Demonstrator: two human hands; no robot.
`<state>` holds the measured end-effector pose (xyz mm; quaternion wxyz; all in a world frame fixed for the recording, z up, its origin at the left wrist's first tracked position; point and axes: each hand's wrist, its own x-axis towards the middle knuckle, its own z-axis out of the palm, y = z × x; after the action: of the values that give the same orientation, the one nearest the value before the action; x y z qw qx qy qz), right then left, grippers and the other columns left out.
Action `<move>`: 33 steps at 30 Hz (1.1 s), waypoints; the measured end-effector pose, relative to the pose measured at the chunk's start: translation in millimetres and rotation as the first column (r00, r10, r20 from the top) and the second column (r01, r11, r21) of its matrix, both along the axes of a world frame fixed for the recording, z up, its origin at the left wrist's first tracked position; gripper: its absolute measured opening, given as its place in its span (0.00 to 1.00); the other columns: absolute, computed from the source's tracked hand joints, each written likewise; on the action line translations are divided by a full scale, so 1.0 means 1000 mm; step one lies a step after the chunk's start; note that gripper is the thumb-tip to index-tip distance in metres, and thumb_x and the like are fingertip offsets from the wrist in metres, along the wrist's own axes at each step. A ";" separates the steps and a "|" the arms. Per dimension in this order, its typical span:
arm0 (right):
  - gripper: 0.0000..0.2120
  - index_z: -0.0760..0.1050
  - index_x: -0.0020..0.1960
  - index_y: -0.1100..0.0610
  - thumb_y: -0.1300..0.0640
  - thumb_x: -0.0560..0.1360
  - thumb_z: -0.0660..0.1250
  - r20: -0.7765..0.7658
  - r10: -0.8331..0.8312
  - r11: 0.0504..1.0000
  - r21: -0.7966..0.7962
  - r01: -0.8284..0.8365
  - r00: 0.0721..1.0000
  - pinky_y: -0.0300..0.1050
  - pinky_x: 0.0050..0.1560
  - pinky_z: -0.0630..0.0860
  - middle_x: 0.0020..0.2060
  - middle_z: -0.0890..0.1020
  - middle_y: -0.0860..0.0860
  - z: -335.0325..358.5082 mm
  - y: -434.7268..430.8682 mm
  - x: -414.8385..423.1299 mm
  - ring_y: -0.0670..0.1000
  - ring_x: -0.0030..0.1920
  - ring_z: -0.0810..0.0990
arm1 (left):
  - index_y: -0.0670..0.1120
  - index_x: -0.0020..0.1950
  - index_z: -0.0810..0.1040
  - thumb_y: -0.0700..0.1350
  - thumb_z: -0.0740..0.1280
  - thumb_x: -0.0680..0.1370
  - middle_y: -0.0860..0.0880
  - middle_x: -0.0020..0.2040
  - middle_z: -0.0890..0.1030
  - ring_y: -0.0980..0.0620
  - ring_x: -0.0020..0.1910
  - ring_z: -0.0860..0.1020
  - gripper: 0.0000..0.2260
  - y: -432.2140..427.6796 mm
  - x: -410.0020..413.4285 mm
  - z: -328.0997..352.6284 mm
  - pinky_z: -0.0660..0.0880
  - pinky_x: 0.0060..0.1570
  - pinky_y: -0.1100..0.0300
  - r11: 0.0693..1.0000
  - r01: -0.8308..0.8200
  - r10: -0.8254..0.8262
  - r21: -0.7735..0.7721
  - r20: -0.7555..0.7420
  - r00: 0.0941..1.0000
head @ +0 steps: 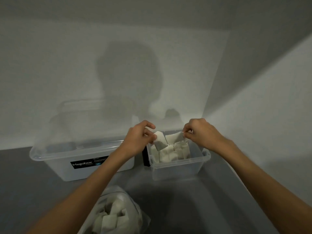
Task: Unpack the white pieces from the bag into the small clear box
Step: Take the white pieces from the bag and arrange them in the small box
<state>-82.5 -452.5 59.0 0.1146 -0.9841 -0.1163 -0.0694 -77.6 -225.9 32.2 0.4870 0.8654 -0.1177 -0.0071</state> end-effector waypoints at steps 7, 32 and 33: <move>0.06 0.77 0.50 0.60 0.59 0.74 0.67 -0.118 0.124 0.886 -0.434 -0.163 0.985 0.47 0.40 0.71 0.49 0.79 0.57 -0.012 0.005 0.042 0.58 0.45 0.79 | 0.47 0.45 0.81 0.41 0.70 0.75 0.50 0.43 0.81 0.52 0.43 0.79 0.02 -0.050 0.052 -0.032 0.74 0.43 0.63 0.860 0.181 -0.194 0.476 -0.024 0.981; 0.10 0.78 0.54 0.57 0.56 0.74 0.67 -0.354 0.227 0.895 -0.292 -0.338 0.907 0.45 0.44 0.69 0.53 0.81 0.58 -0.128 0.035 0.097 0.59 0.52 0.81 | 0.47 0.53 0.79 0.46 0.61 0.80 0.48 0.54 0.82 0.46 0.61 0.75 0.09 -0.077 0.083 -0.106 0.41 0.68 0.31 0.060 -0.008 -0.091 0.998 0.014 0.996; 0.10 0.79 0.54 0.57 0.56 0.74 0.67 -0.354 0.225 0.899 -0.285 -0.334 0.908 0.45 0.44 0.69 0.52 0.81 0.58 -0.129 0.036 0.097 0.59 0.51 0.81 | 0.47 0.54 0.79 0.46 0.61 0.80 0.48 0.54 0.81 0.45 0.63 0.74 0.09 -0.077 0.083 -0.107 0.42 0.68 0.31 0.045 -0.011 -0.095 0.999 0.015 0.995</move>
<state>14.8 -416.9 -70.5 -0.0308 -0.9600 -0.2486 0.1253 5.9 -303.4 -74.5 -0.2507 0.9577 -0.1238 -0.0674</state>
